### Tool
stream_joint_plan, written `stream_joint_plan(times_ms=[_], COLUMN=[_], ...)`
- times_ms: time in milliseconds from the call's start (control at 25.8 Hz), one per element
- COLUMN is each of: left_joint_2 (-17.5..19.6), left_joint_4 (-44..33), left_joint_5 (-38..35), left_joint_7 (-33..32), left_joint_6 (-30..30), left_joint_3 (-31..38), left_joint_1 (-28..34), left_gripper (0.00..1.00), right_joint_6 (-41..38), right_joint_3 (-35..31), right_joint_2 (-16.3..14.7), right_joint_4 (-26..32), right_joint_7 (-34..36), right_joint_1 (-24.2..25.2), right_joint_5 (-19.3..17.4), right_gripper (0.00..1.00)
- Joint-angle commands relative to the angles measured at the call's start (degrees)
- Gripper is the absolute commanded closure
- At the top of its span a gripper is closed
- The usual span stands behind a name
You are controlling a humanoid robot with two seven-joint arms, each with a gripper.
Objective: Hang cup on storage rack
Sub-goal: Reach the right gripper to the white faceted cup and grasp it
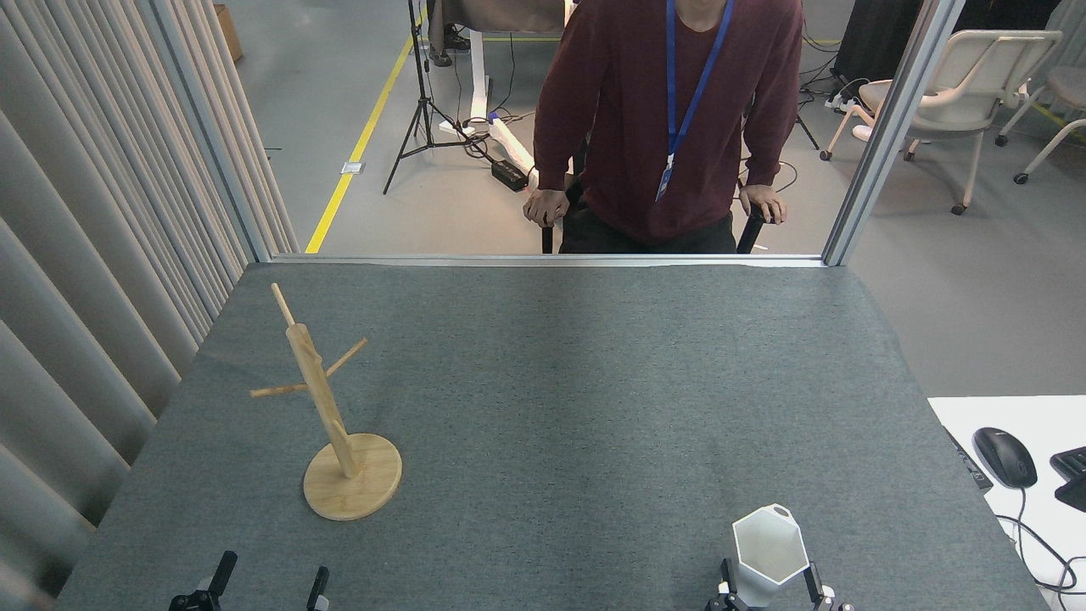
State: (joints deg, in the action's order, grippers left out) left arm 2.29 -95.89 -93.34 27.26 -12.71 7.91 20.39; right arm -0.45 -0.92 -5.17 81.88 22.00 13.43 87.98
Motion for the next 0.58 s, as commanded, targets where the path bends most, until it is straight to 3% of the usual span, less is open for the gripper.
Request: stream_joint_plan(times_ms=[0, 77, 116, 155, 194, 310, 465, 542], left_joint_2=[0.0, 0.0, 0.0, 0.0, 0.0, 0.0, -0.4, -0.8], left_joint_4=[0.0, 0.0, 0.0, 0.0, 0.0, -0.3, -0.4, 0.4], left_joint_5=[0.1, 0.1, 0.1, 0.1, 0.1, 0.0, -0.5, -1.7], left_joint_7=[0.1, 0.1, 0.1, 0.1, 0.1, 0.2, 0.2, 0.2], left_joint_6=[0.1, 0.1, 0.1, 0.1, 0.1, 0.1, -0.6, -0.6], left_joint_3=[0.0, 0.0, 0.0, 0.0, 0.0, -0.2, -2.3, -6.2], left_joint_1=[0.0, 0.0, 0.0, 0.0, 0.0, 0.0, -0.4, -1.5], left_gripper=[0.0, 0.0, 0.0, 0.0, 0.0, 0.0, 0.0, 0.0], right_joint_6=[0.0, 0.1, 0.1, 0.2, 0.3, 0.6, 1.1, 2.0], right_joint_3=[0.0, 0.0, 0.1, 0.0, 0.0, 0.0, -2.0, -1.3], right_joint_2=[-0.2, -0.3, -0.3, -0.3, -0.3, -0.1, 0.3, 1.0], right_joint_4=[-1.3, -2.1, -2.2, -2.2, -2.2, -2.1, 3.4, 4.9], right_joint_7=[0.2, 0.2, 0.2, 0.2, 0.2, 0.3, 0.2, -0.4], right_joint_1=[-1.3, -2.2, -2.4, -2.4, -2.4, -2.3, -2.5, -6.2], right_joint_5=[0.1, 0.3, 0.5, 0.5, 0.5, 0.2, 0.0, 1.0], right_gripper=[0.01, 0.02, 0.15, 0.37, 0.43, 0.47, 0.47, 0.47])
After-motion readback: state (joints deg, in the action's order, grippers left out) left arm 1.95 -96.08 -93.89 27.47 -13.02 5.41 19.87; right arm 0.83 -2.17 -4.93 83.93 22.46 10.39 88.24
